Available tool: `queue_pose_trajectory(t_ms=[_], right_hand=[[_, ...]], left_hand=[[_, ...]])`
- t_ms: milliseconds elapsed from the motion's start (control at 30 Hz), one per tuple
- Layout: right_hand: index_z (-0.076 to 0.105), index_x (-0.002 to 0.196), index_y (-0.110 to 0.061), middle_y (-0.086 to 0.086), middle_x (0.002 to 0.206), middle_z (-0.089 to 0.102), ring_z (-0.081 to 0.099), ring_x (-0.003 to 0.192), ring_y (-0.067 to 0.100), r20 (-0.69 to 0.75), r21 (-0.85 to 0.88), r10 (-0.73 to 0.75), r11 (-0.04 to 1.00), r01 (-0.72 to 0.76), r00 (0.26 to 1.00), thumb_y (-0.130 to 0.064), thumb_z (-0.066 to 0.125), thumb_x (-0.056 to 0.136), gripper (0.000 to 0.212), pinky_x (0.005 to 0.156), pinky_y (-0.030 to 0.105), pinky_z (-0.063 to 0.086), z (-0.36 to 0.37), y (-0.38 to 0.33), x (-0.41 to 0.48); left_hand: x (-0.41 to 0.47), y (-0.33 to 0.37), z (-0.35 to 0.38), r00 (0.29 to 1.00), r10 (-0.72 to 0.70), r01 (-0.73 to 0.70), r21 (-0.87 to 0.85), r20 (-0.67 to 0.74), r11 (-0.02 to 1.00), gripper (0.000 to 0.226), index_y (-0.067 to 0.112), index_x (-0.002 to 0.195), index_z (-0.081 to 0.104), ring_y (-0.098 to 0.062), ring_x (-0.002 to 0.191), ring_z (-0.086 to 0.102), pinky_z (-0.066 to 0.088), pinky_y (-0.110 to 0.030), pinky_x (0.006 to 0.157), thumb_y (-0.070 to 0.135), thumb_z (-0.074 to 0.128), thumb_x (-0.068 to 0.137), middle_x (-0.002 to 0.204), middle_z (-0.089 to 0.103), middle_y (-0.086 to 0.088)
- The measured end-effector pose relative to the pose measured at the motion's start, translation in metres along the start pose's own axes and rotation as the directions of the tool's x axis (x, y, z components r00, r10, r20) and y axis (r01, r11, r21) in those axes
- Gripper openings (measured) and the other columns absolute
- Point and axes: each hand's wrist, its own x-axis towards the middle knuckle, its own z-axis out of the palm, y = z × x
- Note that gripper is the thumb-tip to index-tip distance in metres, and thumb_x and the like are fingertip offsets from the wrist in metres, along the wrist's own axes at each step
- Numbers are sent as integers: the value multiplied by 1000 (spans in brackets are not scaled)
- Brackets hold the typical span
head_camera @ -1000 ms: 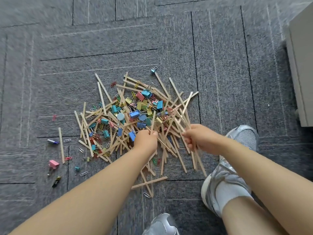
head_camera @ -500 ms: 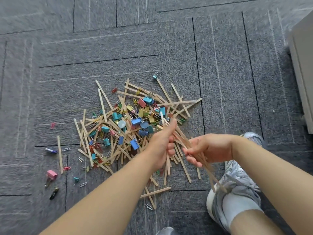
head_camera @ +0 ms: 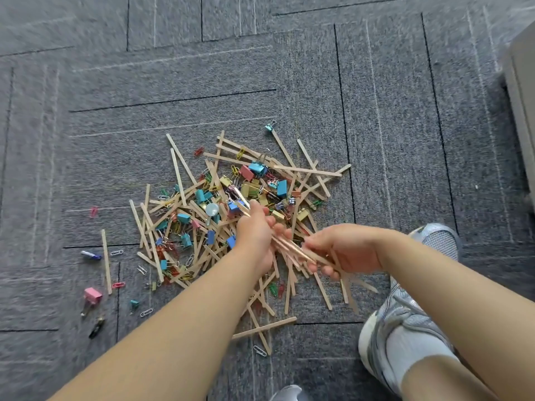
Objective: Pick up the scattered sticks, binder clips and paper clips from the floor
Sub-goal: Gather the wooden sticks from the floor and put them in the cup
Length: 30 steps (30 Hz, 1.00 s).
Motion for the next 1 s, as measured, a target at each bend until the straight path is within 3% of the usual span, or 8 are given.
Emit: queue_pose_trajectory(t_ms=[133, 300, 433, 567, 700, 800, 867, 1000], right_hand=[[55, 105, 2, 15, 77, 63, 56, 54, 21, -319, 104, -44, 991, 81, 947, -17, 38, 100, 26, 50, 26, 52, -4, -5, 5], [55, 88, -6, 7, 73, 57, 52, 57, 16, -471, 188, -97, 960, 207, 877, -31, 35, 100, 34, 60, 29, 49, 2, -26, 8], [57, 85, -11, 4, 71, 56, 40, 47, 12, -635, 74, -60, 988, 139, 770, -55, 31, 96, 53, 44, 22, 30, 11, -32, 15], [55, 96, -10, -1, 59, 44, 35, 45, 11, -604, 201, -20, 963, 177, 797, -71, 30, 88, 67, 41, 21, 29, 13, -29, 14], [56, 93, -7, -2, 57, 37, 27, 43, 10, -632, 302, -17, 915, 266, 775, -72, 31, 87, 70, 36, 19, 25, 9, -26, 9], [59, 87, -7, -2, 56, 38, 27, 45, 11, -693, 349, 14, 881, 319, 720, -70, 27, 88, 71, 39, 21, 25, 4, -25, 8], [61, 87, -5, 0, 58, 42, 28, 45, 12, -695, 369, 32, 873, 319, 718, -72, 22, 87, 77, 40, 22, 25, 4, -27, 8], [60, 83, -6, 0, 57, 42, 27, 46, 11, -680, 370, 17, 871, 323, 733, -63, 29, 90, 66, 40, 20, 22, 9, -30, 12]], left_hand=[[4, -1, -2, 1000, 29, -30, 204, 8, 979, 31, 8, 102, 52, -6, 44, 28, 28, -17, 35, 37, 42, 99, 67, 39, 2], [-4, -13, 4, 971, -36, -122, 625, 235, 771, 34, 20, 97, 62, -8, 54, 32, 29, -20, 45, 53, 58, 87, 93, 62, 0], [-10, -20, 9, 946, -109, -97, 586, 305, 804, 37, 14, 100, 62, -7, 45, 29, 24, -17, 43, 47, 65, 83, 78, 60, -1], [-6, -21, 4, 936, -172, -68, 634, 309, 770, 30, 18, 77, 57, -8, 46, 27, 23, -18, 41, 46, 64, 84, 53, 48, 10], [-7, -20, 3, 971, -31, -120, 600, 236, 791, 38, 15, 102, 60, -7, 50, 36, 31, -19, 42, 51, 53, 90, 73, 53, 4], [-4, -24, -2, 986, 110, -162, 603, 122, 781, 42, 17, 92, 63, -36, 97, 61, 50, -44, 83, 56, 46, 92, 109, 63, -21], [-3, -26, -3, 987, 117, -161, 600, 112, 783, 47, 14, 80, 62, -41, 99, 61, 43, -52, 98, 52, 40, 96, 99, 63, -29], [0, -33, 2, 993, 38, -90, 492, 115, 866, 34, 10, 92, 58, -15, 58, 57, 57, -30, 61, 35, 38, 101, 78, 58, -4]])
